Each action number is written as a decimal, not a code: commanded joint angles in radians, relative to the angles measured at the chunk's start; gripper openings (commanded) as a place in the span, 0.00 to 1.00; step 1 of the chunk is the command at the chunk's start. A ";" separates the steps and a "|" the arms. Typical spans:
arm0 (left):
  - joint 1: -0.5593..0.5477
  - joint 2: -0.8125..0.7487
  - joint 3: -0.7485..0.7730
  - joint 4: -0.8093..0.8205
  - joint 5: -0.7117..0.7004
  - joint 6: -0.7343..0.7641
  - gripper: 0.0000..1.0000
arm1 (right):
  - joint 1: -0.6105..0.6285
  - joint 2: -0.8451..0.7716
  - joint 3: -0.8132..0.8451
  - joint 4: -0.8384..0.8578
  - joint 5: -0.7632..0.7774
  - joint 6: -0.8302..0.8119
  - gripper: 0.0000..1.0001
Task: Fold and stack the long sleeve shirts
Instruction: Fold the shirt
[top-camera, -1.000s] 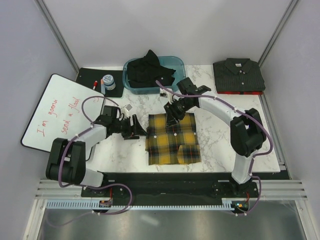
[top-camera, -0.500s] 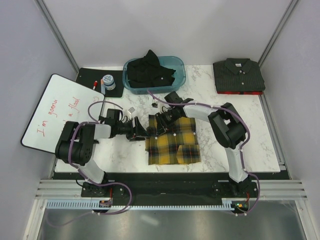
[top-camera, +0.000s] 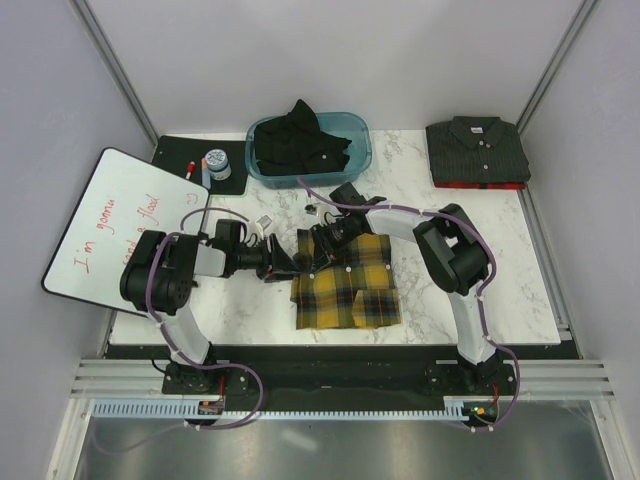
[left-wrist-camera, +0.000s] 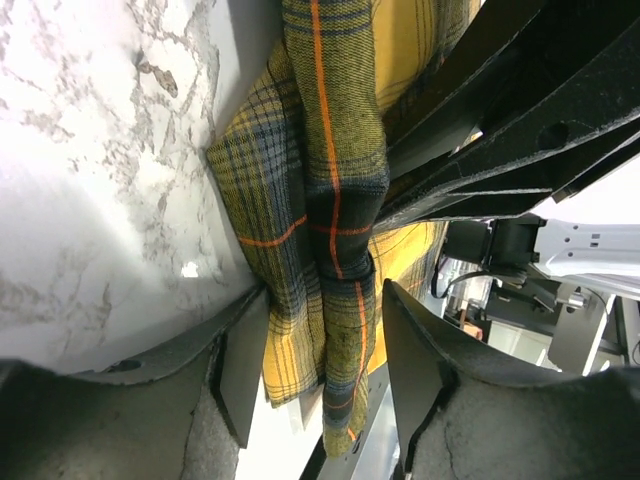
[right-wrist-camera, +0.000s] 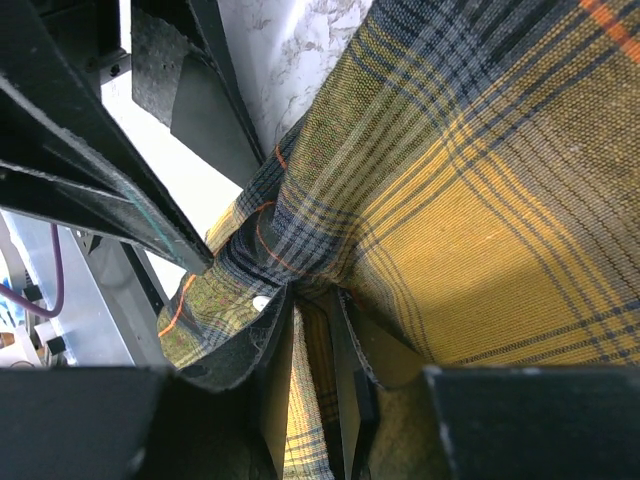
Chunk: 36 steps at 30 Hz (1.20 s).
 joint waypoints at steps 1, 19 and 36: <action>-0.004 0.062 -0.015 0.014 -0.107 0.006 0.55 | 0.003 0.060 0.007 0.023 0.099 -0.017 0.30; -0.057 0.099 0.041 0.057 -0.114 0.008 0.53 | 0.003 0.083 0.029 0.026 0.099 -0.001 0.29; -0.058 -0.015 0.138 -0.204 -0.129 0.148 0.02 | -0.008 -0.038 0.049 -0.008 0.062 -0.010 0.41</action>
